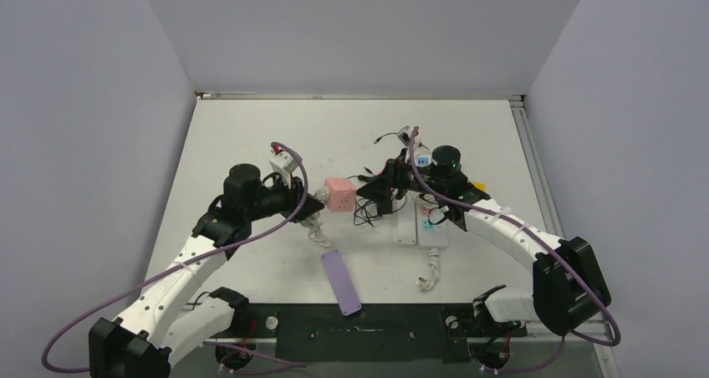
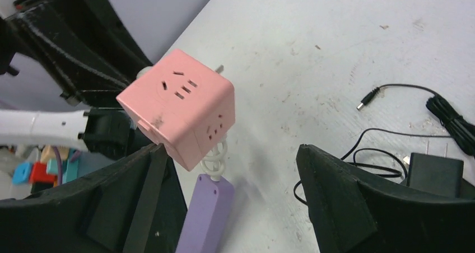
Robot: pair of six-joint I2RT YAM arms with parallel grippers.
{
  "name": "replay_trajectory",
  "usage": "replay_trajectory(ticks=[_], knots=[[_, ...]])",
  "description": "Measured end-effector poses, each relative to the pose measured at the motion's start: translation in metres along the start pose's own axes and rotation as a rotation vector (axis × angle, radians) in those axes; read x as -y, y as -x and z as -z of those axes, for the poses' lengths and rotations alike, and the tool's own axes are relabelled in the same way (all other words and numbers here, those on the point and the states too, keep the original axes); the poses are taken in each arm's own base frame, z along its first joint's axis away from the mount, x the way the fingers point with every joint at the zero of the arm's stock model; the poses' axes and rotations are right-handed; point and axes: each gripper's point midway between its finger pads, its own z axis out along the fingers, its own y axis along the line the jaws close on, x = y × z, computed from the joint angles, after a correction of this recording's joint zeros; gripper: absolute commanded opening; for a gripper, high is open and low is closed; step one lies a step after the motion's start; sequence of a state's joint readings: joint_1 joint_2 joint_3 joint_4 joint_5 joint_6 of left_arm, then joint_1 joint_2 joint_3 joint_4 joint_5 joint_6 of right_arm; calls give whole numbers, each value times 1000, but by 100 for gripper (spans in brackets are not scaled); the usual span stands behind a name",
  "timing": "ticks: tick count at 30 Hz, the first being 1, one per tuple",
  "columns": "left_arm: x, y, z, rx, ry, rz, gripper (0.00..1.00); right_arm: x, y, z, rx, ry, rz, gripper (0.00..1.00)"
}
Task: Pull the plug off the socket
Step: Remove the socket from the socket.
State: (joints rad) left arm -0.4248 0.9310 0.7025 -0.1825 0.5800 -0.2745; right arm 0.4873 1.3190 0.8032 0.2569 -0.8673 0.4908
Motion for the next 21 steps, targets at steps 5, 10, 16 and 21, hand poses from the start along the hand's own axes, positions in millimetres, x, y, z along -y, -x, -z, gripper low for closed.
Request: replay_trajectory(ticks=[5,10,16,21], knots=[[-23,5,5,36,142,-8,0,7,-10,-16,76,-106,-124,90],[-42,1,9,30,254,4,0,-24,-9,-41,142,-112,-120,90],[-50,-2,11,23,302,9,0,-24,-8,-58,193,-178,-157,90],[-53,-1,12,26,316,5,0,-8,-24,-79,167,-238,-201,90]])
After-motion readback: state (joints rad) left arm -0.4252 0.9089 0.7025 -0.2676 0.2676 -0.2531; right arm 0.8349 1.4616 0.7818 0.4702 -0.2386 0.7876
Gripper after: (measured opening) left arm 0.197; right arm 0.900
